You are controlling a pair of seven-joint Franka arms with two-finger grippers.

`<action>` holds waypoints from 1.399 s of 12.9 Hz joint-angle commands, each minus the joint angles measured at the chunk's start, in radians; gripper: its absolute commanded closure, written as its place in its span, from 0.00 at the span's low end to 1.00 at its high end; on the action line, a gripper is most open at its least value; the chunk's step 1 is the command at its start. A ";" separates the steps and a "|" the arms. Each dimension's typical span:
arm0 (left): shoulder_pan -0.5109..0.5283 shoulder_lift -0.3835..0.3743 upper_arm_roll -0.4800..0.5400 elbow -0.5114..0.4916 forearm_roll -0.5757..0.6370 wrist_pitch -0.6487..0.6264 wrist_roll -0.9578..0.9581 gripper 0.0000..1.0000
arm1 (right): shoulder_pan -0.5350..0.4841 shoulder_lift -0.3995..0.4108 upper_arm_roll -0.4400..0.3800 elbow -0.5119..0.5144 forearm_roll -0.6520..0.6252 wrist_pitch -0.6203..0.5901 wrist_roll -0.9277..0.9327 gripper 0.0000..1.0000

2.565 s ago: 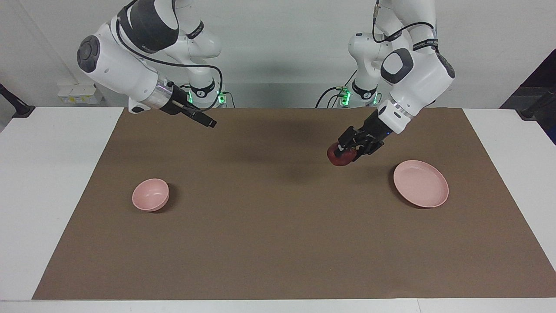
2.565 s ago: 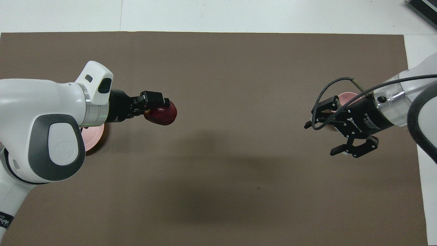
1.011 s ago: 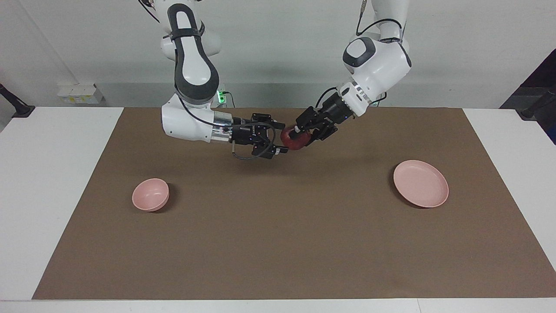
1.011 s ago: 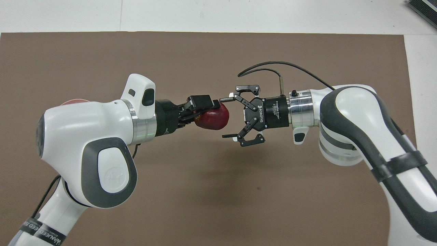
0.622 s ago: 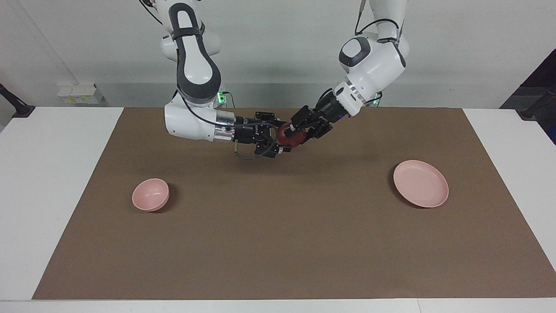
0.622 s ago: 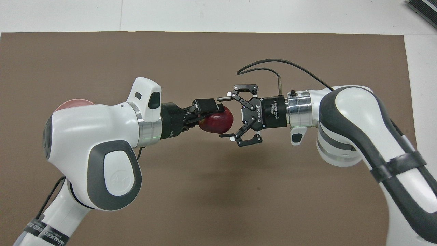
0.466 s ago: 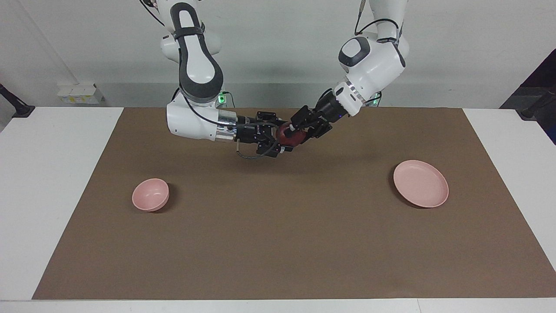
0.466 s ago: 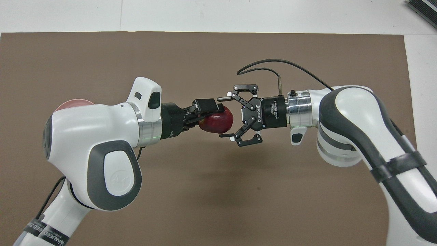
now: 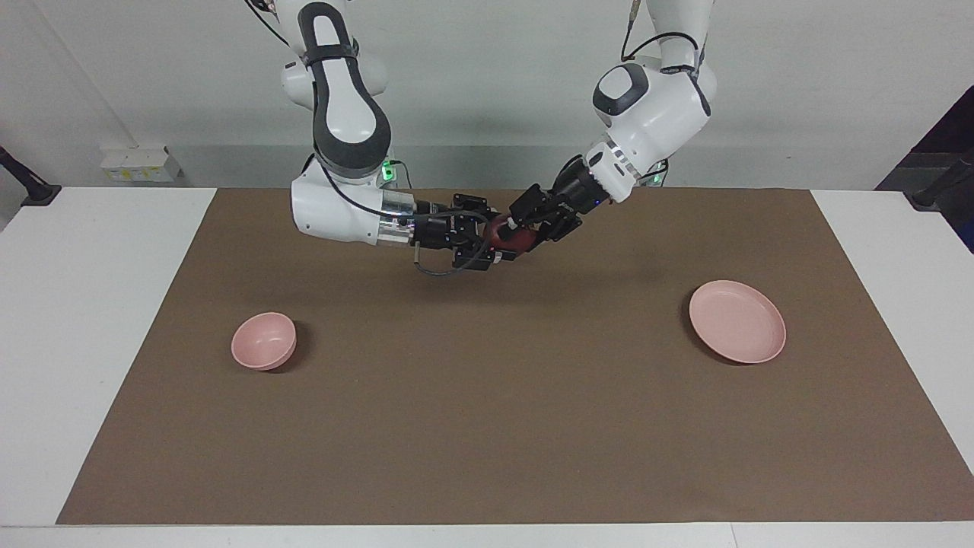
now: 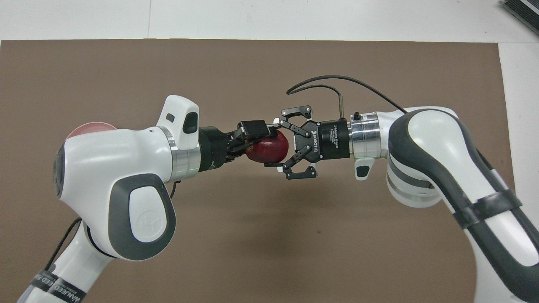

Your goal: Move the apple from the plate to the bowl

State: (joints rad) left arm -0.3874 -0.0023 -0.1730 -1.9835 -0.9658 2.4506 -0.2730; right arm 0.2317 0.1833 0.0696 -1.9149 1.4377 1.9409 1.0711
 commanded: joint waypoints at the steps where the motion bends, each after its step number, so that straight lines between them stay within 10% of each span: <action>1: -0.021 -0.008 0.012 -0.003 -0.005 0.001 -0.012 0.27 | -0.002 -0.019 0.002 -0.007 0.006 0.010 0.007 1.00; 3: -0.021 -0.008 0.013 -0.003 0.005 -0.001 -0.008 0.00 | -0.003 -0.019 0.002 -0.006 0.004 0.009 0.006 1.00; 18: 0.263 -0.007 0.023 0.014 0.763 -0.298 0.290 0.00 | -0.113 -0.025 -0.008 0.135 -0.647 -0.048 0.001 1.00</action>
State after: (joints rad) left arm -0.1643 -0.0003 -0.1414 -1.9783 -0.2702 2.1806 -0.0493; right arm 0.1452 0.1542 0.0553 -1.8240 0.8772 1.9234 1.0709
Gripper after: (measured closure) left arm 0.000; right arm 0.203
